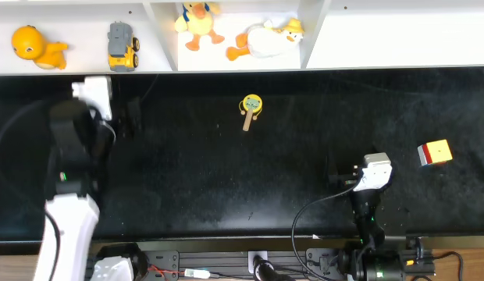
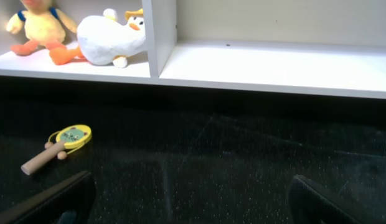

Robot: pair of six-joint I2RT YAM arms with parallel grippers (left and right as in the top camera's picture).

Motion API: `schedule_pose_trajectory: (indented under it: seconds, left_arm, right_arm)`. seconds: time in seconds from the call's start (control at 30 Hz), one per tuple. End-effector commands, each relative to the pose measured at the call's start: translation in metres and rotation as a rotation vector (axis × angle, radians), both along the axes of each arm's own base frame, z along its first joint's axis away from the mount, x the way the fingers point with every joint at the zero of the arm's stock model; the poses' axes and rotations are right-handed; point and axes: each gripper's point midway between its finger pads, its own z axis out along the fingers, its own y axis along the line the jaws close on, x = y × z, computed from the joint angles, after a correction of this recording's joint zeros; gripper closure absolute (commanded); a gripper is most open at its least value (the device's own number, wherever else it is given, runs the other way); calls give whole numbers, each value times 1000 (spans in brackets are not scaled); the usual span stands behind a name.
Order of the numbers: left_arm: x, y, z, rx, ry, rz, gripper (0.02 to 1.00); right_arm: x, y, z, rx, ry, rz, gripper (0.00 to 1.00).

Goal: Store Toys

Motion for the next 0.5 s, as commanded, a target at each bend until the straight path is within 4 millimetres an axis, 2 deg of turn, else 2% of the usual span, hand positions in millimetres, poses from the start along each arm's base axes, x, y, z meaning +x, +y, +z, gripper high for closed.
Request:
schedule_pose_trajectory:
  seconds: [0.03,0.23,0.5]
  left_arm:
    - [-19,-8,19,45,-183,-12,20]
    - [-56,-25,31,79,-363,-27,20]
    - [-82,-32,3,78,-443,-55,20]
  right_arm:
    - [0,0,1,2,-11,4,5]
    - [0,0,1,2,-11,4,5]
    - [0,0,1,2,-11,4,5]
